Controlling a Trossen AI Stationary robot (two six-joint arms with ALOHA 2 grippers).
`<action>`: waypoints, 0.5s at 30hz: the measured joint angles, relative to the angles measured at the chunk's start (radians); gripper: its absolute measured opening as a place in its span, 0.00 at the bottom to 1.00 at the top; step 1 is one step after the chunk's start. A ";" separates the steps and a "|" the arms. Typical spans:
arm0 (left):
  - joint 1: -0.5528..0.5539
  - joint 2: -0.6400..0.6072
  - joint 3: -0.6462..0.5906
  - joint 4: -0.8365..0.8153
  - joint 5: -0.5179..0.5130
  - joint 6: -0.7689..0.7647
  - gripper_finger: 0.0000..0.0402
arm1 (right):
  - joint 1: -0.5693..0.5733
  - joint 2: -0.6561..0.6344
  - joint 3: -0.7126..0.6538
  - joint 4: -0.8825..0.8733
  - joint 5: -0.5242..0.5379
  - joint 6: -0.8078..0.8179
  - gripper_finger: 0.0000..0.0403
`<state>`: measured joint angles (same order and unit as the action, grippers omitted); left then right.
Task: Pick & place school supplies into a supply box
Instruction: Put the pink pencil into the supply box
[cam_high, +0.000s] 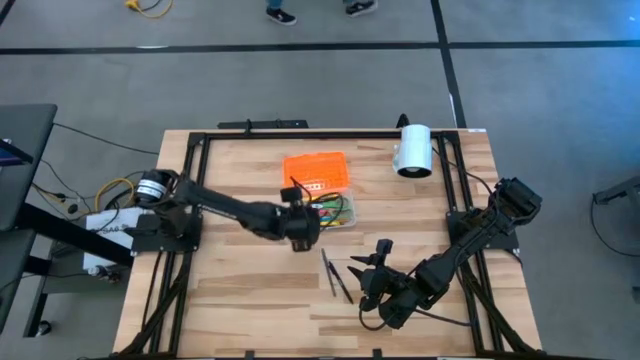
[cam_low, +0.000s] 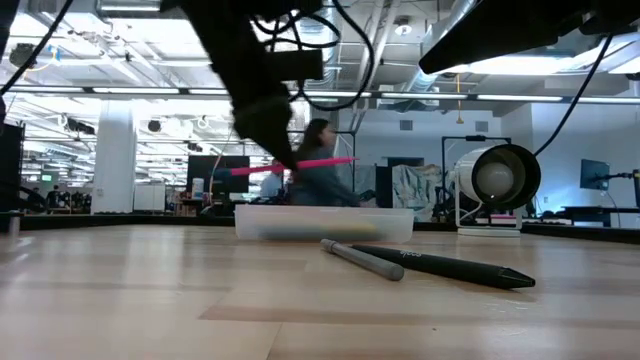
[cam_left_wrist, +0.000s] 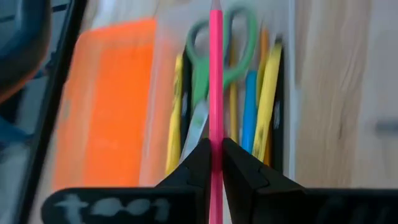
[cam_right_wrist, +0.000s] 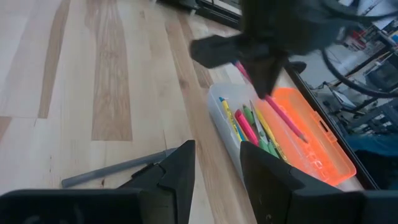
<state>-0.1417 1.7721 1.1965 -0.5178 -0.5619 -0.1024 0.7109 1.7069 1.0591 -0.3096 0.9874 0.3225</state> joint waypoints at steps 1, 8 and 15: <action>0.016 0.000 0.000 0.036 0.031 0.017 0.04 | 0.000 0.000 0.000 0.000 0.000 0.000 0.30; 0.107 0.000 0.000 0.216 0.196 0.056 0.04 | 0.000 0.000 0.000 0.000 0.000 -0.007 0.30; 0.135 0.041 -0.001 0.277 0.252 0.056 0.04 | 0.000 0.000 0.000 -0.004 0.000 -0.008 0.30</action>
<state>-0.0066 1.8129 1.1957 -0.2409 -0.3098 -0.0460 0.7109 1.7069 1.0592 -0.3134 0.9874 0.3149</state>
